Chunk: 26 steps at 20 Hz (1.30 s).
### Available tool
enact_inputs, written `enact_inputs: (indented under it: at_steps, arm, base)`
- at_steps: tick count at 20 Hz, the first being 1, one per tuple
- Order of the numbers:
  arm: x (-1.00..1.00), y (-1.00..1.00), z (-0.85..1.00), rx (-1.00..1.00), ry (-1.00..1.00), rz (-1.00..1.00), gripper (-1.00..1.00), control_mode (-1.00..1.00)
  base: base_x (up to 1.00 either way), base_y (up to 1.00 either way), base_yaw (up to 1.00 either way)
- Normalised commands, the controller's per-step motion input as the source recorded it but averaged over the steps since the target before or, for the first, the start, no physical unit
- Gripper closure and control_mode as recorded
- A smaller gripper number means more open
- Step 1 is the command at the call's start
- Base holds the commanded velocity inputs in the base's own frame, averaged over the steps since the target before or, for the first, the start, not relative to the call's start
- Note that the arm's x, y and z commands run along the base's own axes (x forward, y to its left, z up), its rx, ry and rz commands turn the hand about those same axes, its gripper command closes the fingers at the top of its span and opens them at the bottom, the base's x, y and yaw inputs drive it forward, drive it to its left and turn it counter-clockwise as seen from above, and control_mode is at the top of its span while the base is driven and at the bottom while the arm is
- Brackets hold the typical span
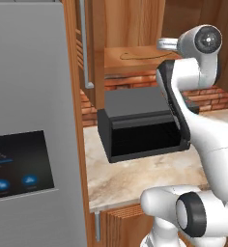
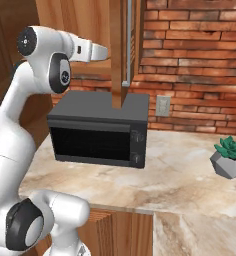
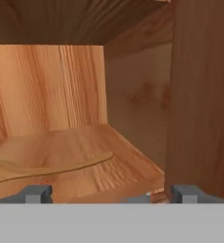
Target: Organize the utensils by type. Pick up the wooden spoons from the counter and place them in the open cabinet. Then pick up the metallic utensils from the counter and place them in the open drawer.
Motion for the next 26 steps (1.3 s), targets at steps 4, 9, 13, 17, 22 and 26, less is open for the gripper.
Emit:
enact_inputs:
  at_steps: [4,9,13,17,22,26]
  arm:
    - [-0.76,0.24,0.35,0.35,0.19,0.0,-1.0,-1.0]
    - [-0.71,0.2,0.21,0.24,0.28,0.1,-1.0,-1.0]
    - [-0.84,0.32,-0.24,0.01,0.13,0.11,-1.0,-1.0]
    - [-0.87,0.23,-0.26,0.0,0.05,0.14,-1.0,-1.0]
    - [-0.72,0.13,-0.25,0.0,0.02,0.16,-1.0,-1.0]
    - [-0.67,0.13,-0.3,0.0,0.0,0.16,-1.0,-1.0]
  base:
    - [0.0,0.0,0.0]
    - [0.0,0.0,0.0]
    - [0.0,0.0,0.0]
    - [0.0,0.0,0.0]
    - [0.0,0.0,0.0]
    - [0.0,0.0,0.0]
